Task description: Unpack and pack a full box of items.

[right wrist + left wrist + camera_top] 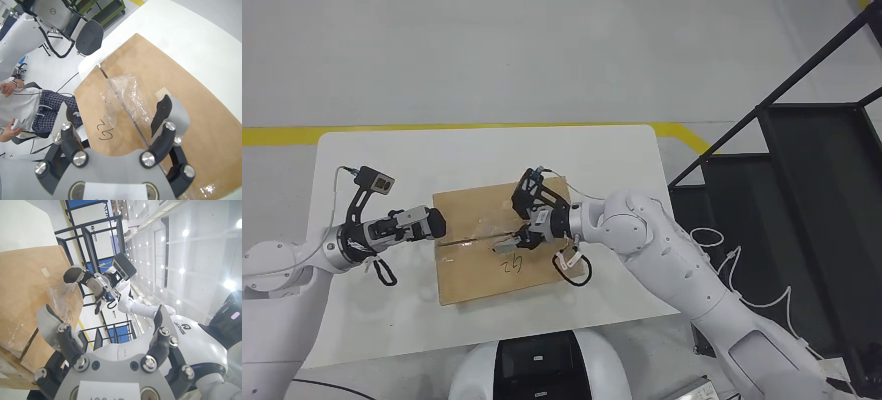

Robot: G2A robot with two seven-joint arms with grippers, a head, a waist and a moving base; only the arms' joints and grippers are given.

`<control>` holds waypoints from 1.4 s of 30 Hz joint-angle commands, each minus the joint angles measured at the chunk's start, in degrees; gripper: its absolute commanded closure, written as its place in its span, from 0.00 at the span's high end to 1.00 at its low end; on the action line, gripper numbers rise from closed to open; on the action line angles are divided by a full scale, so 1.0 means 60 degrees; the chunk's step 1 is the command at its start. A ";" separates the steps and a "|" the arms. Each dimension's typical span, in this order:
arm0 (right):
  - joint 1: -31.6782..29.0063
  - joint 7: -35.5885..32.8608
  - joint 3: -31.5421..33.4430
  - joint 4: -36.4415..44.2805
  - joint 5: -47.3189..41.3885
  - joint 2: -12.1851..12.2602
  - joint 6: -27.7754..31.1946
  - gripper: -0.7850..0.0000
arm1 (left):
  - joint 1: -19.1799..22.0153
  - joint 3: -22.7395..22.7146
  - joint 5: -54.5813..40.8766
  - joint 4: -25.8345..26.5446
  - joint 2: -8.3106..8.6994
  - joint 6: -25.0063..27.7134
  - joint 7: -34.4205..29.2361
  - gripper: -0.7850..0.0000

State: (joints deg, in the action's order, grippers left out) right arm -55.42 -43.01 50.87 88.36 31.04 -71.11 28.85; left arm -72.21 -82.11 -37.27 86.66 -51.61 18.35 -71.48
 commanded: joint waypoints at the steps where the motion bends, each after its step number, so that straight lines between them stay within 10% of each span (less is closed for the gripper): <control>1: 0.0041 -0.0069 -0.0065 -0.0041 -0.0047 -0.0009 0.0056 1.00 | -0.0007 -0.0018 0.0020 0.0012 0.0001 -0.0021 -0.0013 1.00; 42: 0.0576 0.0733 -0.1579 -0.0594 -0.1431 -0.0590 -0.0813 1.00 | -0.0166 -0.0402 -0.0166 0.0155 -0.0021 -0.0039 -0.0035 1.00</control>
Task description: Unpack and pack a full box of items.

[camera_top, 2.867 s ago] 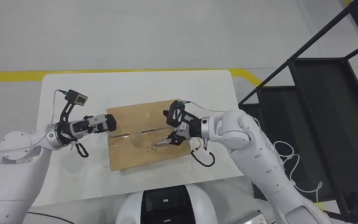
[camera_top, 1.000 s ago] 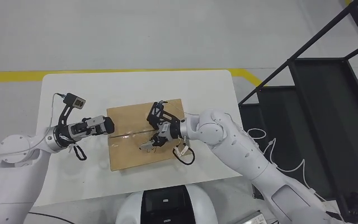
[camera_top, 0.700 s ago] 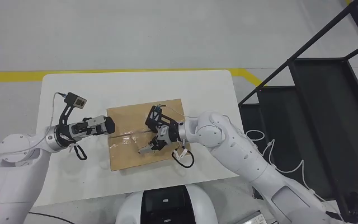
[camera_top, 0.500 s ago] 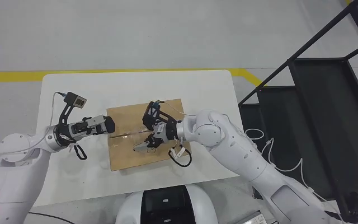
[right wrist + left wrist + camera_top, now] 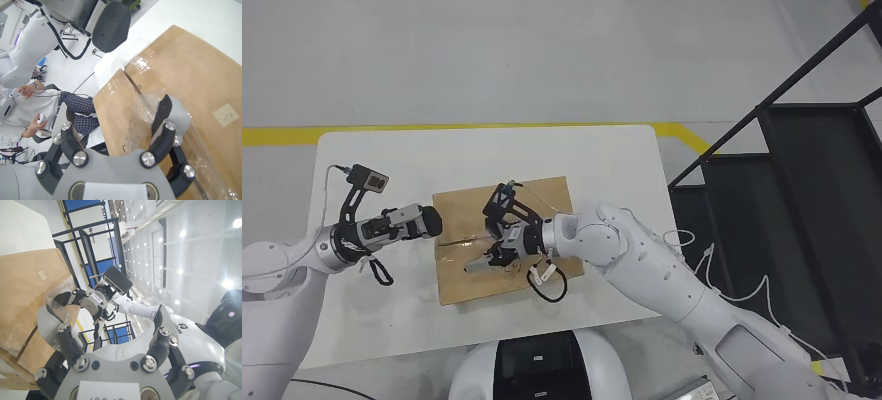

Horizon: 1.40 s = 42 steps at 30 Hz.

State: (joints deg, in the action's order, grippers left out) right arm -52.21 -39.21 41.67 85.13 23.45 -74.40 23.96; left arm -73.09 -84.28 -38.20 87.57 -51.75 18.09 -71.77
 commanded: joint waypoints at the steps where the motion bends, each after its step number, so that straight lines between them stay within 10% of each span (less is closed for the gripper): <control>1: 0.0121 0.0185 -0.0098 -0.0126 -0.0273 -0.0089 -0.0013 1.00 | -0.0035 -0.0084 -0.0028 0.0009 0.0006 0.0014 0.0027 1.00; 30: 0.1849 0.1065 -0.2107 -0.2369 -0.0882 -0.1741 -0.0186 1.00 | -0.1487 -0.2261 -0.1134 0.0358 0.0054 0.0518 0.1482 1.00; 42: 0.0310 -0.0201 0.0307 -0.0321 -0.0875 -0.0749 0.0075 1.00 | -0.1745 -0.2687 -0.1436 0.0250 -0.0030 0.0556 0.2348 1.00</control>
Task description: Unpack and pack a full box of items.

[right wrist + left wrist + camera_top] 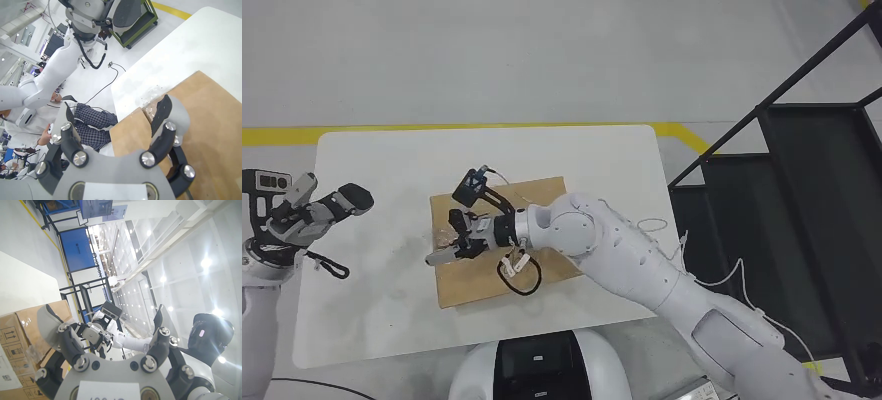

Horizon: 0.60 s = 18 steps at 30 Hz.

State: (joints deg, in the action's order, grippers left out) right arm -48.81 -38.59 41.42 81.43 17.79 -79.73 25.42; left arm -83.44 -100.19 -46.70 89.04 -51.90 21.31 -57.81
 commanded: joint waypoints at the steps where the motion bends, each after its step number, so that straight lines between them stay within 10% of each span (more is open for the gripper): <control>1: -0.0511 -0.0598 0.0665 0.0586 0.0136 0.0274 -0.0358 1.00 | -0.0036 -0.0074 -0.0034 0.0012 -0.0011 0.0040 0.0048 1.00; 8: -0.1857 -0.2292 0.2386 0.1337 -0.0329 0.0882 -0.1652 1.00 | -0.0100 -0.0179 -0.0008 -0.0010 -0.0057 -0.0020 0.0254 1.00; 18: -0.1127 -0.2696 0.1598 0.0409 -0.1693 0.0629 -0.2556 1.00 | -0.0122 -0.0117 0.0077 0.0015 -0.0128 -0.0076 0.0307 1.00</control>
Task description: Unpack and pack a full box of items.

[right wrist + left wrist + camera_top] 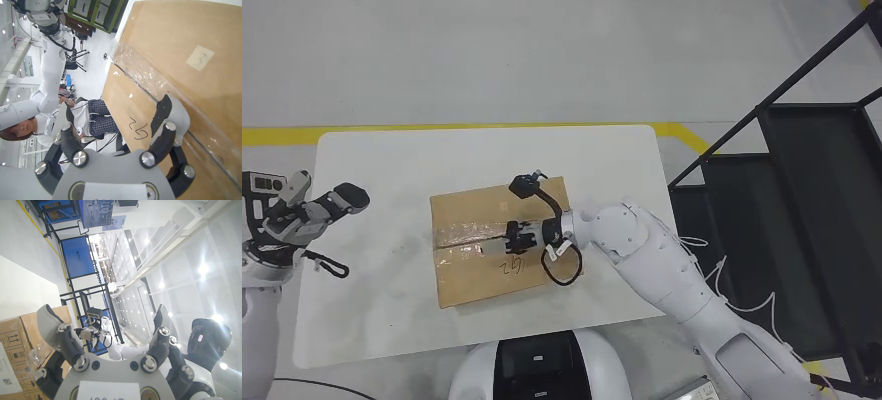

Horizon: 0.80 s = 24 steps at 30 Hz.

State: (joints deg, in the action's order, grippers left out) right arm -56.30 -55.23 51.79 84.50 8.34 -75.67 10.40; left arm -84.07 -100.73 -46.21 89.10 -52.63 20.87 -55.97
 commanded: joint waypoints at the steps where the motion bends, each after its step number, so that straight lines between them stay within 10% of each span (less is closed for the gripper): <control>1: 0.0184 0.0145 -0.0191 -0.0155 -0.0196 -0.0077 -0.0059 1.00 | -0.0029 -0.0038 -0.0011 0.0005 -0.0009 -0.0016 -0.0002 1.00; 24: 0.2642 0.1993 -0.3023 -0.2859 -0.1929 -0.1745 -0.0214 1.00 | -0.0355 -0.0555 -0.0136 0.0002 -0.0113 -0.0187 0.0069 1.00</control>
State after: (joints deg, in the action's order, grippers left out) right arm -41.06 -43.61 34.59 68.29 -2.67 -85.46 8.75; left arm -85.96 -103.76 -46.96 89.02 -53.28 19.72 -55.68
